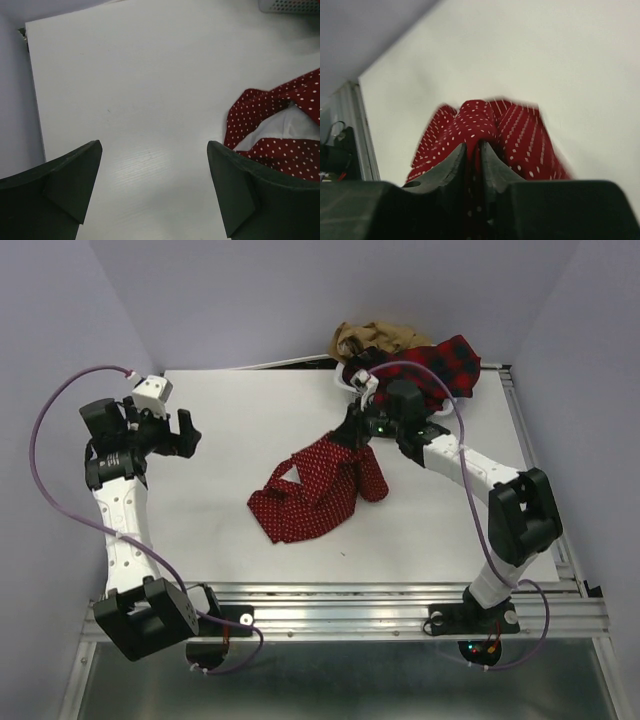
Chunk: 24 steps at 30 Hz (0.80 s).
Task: Fold and stack the skirts
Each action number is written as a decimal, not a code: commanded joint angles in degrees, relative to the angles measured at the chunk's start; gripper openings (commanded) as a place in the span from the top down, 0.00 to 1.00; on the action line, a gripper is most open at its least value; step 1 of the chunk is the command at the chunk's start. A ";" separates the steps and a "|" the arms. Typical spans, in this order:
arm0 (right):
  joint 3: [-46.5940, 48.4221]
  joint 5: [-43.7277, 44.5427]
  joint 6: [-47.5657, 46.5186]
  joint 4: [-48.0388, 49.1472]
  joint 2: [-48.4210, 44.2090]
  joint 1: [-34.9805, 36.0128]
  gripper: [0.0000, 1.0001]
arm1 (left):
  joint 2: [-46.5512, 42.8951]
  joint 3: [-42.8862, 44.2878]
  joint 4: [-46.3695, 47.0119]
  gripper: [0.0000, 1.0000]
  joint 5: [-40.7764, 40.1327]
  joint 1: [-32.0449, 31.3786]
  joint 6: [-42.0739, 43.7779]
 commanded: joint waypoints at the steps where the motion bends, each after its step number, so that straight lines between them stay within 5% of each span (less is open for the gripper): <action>1: -11.59 5.00 -9.50 -8.10 -1.01 -1.86 0.54 | 1.09 -4.06 -8.67 0.02 2.22 -0.45 14.87; 2: -13.60 5.44 -9.33 -9.16 -0.66 -2.91 0.30 | 1.26 -4.67 -10.08 0.02 1.61 -1.06 19.24; 4: -14.41 7.46 -8.80 -14.61 -0.04 -3.97 0.01 | 1.97 -6.34 -14.30 0.02 0.99 -2.11 23.57; 8: -15.38 10.36 -10.71 -17.42 -4.07 -6.43 0.00 | 1.79 -11.25 -17.65 0.04 -3.92 -7.64 30.27; 12: -10.74 10.54 -14.42 -27.33 -7.16 -6.44 0.05 | 3.19 -14.95 -13.80 0.05 -8.16 -16.51 27.92; 24: -9.86 19.59 -25.06 -38.79 -7.60 -3.45 0.23 | 25.25 -6.88 -10.62 0.21 5.19 -18.38 9.98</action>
